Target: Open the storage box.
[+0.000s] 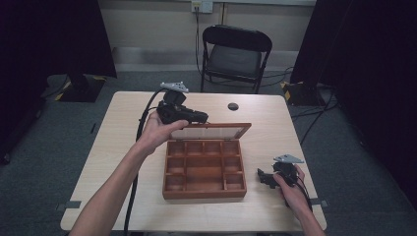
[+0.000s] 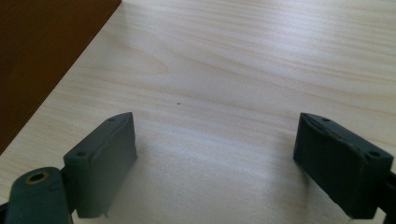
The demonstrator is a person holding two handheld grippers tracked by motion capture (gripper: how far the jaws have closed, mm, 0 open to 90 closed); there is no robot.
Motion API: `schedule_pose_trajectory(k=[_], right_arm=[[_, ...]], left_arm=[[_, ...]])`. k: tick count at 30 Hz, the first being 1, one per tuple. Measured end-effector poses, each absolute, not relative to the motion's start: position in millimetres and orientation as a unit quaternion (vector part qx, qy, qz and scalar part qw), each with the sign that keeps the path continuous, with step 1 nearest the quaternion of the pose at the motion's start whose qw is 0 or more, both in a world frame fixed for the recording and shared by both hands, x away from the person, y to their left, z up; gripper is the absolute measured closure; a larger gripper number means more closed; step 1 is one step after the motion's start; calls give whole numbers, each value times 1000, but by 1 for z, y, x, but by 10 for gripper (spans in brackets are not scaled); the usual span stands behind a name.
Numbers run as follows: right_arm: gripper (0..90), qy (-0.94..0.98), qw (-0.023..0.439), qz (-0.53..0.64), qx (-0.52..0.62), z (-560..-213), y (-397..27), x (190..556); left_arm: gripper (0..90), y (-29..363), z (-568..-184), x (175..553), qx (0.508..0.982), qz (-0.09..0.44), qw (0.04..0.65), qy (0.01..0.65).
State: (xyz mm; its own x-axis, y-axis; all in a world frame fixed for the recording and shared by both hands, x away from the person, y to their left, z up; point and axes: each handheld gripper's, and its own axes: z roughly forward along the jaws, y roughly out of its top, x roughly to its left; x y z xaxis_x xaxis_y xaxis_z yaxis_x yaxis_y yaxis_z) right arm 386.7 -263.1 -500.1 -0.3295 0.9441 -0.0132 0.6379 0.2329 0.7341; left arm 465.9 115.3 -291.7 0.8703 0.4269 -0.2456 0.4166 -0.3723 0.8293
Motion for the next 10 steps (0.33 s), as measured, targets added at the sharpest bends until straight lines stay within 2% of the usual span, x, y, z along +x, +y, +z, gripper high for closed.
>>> schedule_pose_trajectory(k=[10], right_arm=[[122, 749, 236, 323, 528, -500, -263, 387]], left_arm=[[835, 116, -292, 466, 827, 2, 501, 255]])
